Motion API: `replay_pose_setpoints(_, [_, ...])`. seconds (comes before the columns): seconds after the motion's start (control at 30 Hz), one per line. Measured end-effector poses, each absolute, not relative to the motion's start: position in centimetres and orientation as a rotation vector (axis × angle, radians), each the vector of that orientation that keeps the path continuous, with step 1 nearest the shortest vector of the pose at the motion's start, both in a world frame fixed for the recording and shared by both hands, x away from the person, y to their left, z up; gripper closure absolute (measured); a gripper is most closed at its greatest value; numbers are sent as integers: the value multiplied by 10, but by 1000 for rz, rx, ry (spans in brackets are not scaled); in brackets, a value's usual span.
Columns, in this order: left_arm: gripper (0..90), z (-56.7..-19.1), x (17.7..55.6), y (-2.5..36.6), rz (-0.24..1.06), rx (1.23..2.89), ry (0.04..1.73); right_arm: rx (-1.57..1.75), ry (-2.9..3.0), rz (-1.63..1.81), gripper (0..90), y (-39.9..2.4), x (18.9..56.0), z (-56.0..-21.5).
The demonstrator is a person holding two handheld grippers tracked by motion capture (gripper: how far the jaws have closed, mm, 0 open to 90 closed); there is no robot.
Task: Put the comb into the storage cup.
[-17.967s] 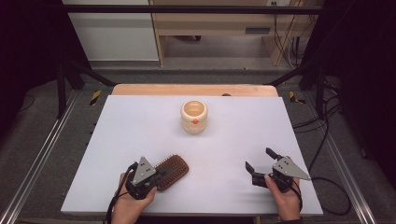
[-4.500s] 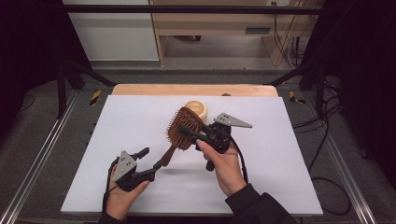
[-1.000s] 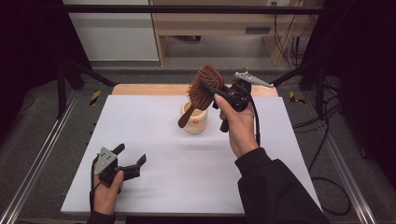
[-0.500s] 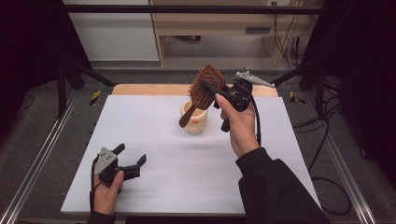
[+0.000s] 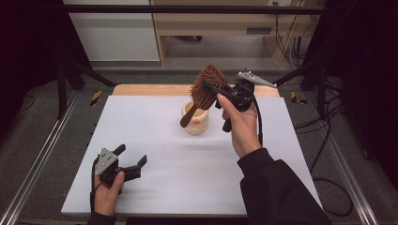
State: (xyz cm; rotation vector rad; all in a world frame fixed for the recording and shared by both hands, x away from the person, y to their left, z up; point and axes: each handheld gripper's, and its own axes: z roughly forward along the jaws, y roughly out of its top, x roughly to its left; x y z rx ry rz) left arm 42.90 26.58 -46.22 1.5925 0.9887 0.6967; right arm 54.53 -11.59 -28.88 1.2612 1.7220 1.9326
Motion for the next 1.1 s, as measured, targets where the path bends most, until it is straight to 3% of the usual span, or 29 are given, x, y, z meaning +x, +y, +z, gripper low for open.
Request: replay_pose_setpoints(1.1, [41,-463,428,263,695,1597,980,1301,1651,1952,512,-120,564,-277])
